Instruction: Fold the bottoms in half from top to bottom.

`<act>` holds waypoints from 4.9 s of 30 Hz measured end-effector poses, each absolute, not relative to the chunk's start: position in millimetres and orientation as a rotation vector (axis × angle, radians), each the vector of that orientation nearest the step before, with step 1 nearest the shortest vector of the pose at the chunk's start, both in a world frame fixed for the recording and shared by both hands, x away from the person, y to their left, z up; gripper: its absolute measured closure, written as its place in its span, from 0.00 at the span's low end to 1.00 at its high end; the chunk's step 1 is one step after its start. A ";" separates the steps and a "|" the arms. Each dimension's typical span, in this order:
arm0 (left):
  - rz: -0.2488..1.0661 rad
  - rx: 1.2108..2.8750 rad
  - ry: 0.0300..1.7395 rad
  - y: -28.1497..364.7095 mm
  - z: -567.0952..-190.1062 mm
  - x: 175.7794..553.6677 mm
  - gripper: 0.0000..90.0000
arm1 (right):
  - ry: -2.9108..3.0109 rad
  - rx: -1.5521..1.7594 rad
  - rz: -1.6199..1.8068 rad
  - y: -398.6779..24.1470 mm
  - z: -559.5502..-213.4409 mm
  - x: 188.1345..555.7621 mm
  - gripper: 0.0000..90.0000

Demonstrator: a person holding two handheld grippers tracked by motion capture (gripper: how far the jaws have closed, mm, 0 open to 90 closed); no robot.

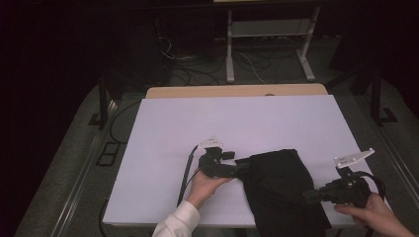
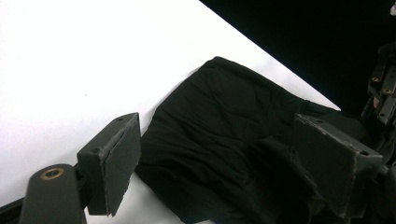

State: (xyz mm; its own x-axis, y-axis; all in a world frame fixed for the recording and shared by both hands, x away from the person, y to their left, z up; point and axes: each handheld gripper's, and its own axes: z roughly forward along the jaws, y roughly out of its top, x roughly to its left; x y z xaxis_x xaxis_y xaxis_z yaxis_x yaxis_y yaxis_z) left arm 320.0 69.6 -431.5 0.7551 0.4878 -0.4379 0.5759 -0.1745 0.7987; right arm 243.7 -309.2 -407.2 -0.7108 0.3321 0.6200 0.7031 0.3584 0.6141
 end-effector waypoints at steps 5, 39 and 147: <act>-0.102 1.830 0.822 66.8 -433.4 320.2 0.19 | -2.254 -0.879 -1.279 -309.2 -412.8 238.8 0.93; -0.071 1.865 0.843 65.1 -441.8 327.4 0.16 | -2.423 -0.983 -1.351 -280.8 -399.3 276.7 0.38; -0.093 1.951 0.882 55.5 -454.9 349.1 0.03 | -2.450 -1.152 -1.341 -309.8 -433.4 365.6 0.05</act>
